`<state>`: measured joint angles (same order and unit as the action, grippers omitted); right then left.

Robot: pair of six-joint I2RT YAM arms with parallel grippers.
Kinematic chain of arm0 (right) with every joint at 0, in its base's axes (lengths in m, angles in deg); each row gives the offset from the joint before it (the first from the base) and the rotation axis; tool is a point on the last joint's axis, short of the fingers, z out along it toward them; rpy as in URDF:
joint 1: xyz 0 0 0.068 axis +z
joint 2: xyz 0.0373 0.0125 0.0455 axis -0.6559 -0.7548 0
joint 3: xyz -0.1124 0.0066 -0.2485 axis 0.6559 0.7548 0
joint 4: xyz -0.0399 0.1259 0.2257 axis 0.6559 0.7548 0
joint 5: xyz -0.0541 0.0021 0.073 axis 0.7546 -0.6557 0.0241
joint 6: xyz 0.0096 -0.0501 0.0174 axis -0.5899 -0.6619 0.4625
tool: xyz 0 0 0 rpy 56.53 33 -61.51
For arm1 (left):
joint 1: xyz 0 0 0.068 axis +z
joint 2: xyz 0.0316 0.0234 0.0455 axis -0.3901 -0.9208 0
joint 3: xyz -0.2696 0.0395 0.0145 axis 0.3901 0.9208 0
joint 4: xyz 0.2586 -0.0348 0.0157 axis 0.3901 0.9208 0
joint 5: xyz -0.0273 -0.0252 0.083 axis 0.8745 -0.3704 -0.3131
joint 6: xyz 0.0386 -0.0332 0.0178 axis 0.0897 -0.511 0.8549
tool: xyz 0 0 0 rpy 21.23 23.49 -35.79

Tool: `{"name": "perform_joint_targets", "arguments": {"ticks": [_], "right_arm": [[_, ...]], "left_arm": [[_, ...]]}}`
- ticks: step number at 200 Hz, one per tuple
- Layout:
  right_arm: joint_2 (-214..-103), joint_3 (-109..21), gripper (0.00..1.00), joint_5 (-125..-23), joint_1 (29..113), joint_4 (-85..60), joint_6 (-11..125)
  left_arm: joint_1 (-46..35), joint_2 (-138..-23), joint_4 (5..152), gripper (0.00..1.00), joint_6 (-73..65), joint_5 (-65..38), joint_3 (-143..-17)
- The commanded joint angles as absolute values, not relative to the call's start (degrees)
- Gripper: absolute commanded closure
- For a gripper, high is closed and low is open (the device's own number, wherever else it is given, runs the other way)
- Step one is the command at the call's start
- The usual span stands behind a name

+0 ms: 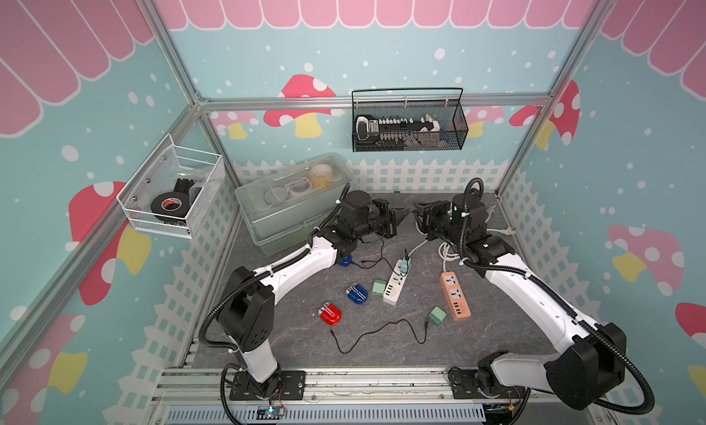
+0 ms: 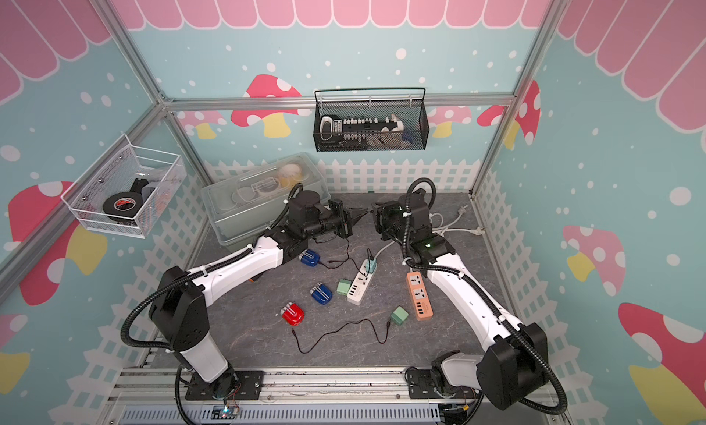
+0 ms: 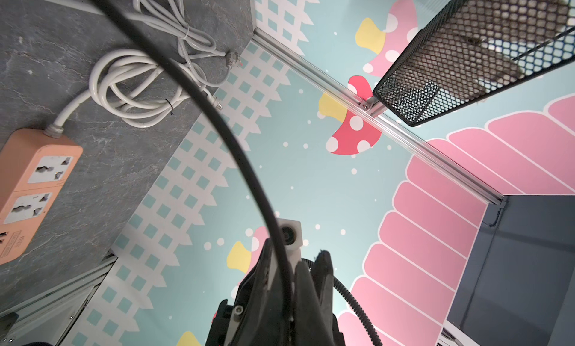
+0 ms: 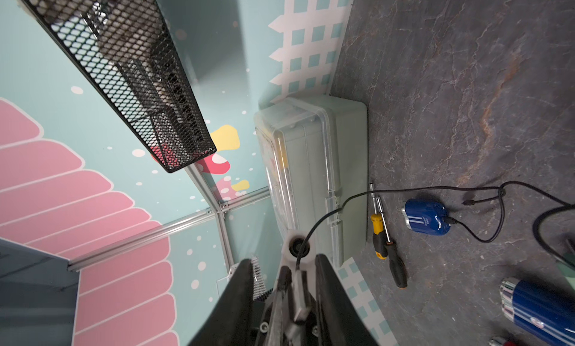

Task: Charge the electric shaver
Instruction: Pick up the charging cable from the center of the board.

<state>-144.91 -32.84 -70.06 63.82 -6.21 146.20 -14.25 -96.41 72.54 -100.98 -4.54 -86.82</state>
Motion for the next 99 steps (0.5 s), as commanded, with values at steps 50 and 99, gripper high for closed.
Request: {"name": "perform_joint_targets", "arguments": {"ticks": [50,99], "right_arm": [[-142.59,-29.83,0.63,-73.55,61.47,-9.02,148.22],[-143.86,-30.52,0.67,-76.1,61.47,-10.08,148.99]], "left_arm": [[-12.39,-94.92,72.99,1.0,-97.73,-0.28,-85.02],[-12.45,-95.65,72.5,1.0,-97.75,-0.35,-85.87]]}}
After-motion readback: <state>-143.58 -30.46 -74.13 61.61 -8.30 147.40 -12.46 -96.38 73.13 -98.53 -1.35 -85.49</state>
